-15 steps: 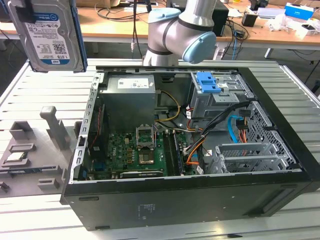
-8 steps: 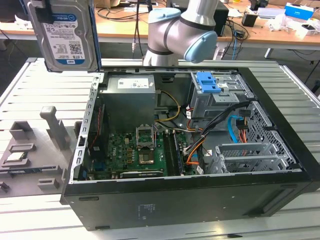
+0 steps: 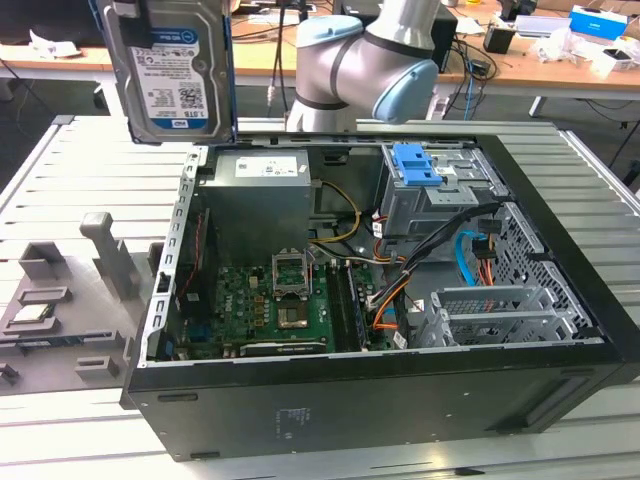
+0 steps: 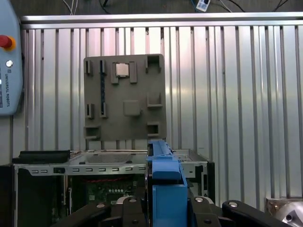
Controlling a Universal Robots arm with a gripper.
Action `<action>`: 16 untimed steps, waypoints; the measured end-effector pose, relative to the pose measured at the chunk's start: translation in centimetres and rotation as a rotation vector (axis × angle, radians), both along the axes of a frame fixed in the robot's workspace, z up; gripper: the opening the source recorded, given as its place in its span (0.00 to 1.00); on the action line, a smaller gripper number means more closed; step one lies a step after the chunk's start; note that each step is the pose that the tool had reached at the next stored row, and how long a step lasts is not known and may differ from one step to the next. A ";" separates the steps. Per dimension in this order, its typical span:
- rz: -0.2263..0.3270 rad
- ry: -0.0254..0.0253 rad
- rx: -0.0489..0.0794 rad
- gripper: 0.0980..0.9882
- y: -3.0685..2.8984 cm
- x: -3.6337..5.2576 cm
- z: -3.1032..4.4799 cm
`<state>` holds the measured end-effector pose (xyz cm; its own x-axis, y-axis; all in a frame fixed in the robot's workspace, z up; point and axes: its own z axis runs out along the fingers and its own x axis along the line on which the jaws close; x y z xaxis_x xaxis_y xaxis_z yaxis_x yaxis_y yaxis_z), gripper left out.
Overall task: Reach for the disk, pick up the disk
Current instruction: 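Pick up the disk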
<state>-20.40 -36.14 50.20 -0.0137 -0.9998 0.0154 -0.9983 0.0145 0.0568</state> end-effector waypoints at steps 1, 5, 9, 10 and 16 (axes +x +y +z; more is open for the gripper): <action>0.000 0.0002 0.000 0.30 0.00 0.42 0.00; 0.000 0.0009 0.000 0.30 0.02 1.88 -0.01; 0.000 0.0015 0.000 0.30 0.03 3.23 0.00; 0.000 0.0017 0.000 0.30 0.03 3.68 0.00; 0.000 0.0028 0.000 0.30 0.04 6.44 0.00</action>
